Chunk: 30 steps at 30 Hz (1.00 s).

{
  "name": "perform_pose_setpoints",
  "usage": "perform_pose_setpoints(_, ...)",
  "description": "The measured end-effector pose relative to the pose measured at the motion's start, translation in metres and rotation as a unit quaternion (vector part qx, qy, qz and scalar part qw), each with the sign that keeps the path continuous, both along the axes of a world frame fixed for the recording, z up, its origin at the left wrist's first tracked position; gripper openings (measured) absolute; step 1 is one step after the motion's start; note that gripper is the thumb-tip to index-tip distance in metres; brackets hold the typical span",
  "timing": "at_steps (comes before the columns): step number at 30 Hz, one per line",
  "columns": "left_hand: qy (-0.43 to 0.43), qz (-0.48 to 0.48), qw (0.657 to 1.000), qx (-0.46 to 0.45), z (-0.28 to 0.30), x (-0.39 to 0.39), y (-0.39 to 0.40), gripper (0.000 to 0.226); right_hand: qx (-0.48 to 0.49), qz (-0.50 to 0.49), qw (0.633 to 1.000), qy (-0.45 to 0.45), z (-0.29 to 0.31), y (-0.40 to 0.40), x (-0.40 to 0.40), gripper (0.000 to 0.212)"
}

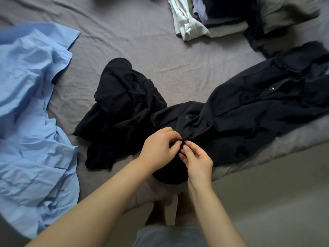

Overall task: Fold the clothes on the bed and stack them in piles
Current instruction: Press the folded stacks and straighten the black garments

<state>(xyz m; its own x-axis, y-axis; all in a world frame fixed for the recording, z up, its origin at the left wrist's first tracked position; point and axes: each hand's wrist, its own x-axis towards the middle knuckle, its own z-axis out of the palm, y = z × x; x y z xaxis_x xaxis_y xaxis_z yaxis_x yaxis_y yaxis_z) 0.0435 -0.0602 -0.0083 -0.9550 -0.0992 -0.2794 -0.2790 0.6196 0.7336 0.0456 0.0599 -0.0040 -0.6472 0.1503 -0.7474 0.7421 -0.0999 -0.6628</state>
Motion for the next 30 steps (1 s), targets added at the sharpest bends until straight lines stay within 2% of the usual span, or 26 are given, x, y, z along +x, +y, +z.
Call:
perform_pose_setpoints(4,-0.034,0.011,0.999,0.022,0.009,-0.003,0.004,0.015,-0.002,0.002,1.000,-0.004,0.010,0.006,0.000,0.019)
perform_pose_setpoints(9,-0.148,0.055,0.975,0.158,0.013,-0.007,0.001,0.017,0.012,0.009,1.000,0.017,0.019,0.014,-0.002,0.014)
perform_pose_setpoints(13,-0.178,0.068,0.954,0.232,0.014,-0.007,0.001,0.017,0.042,0.018,0.998,0.038,0.021,0.018,-0.003,0.009)
perform_pose_setpoints(20,-0.130,0.001,0.981,0.144,0.013,-0.002,0.005,0.012,0.122,0.039,0.990,0.060,0.016,0.017,-0.002,0.017)
perform_pose_setpoints(25,-0.019,-0.043,0.998,-0.035,0.019,0.010,0.015,0.019,0.151,0.067,0.984,0.063,0.015,0.011,-0.002,0.022)
perform_pose_setpoints(27,0.012,-0.025,0.997,-0.066,0.019,0.017,0.020,0.019,0.143,0.069,0.986,0.049,0.016,0.009,-0.003,0.020)
perform_pose_setpoints(30,0.022,0.032,0.997,-0.060,0.017,0.024,0.025,0.019,0.117,0.070,0.990,0.034,0.018,0.007,-0.004,0.017)
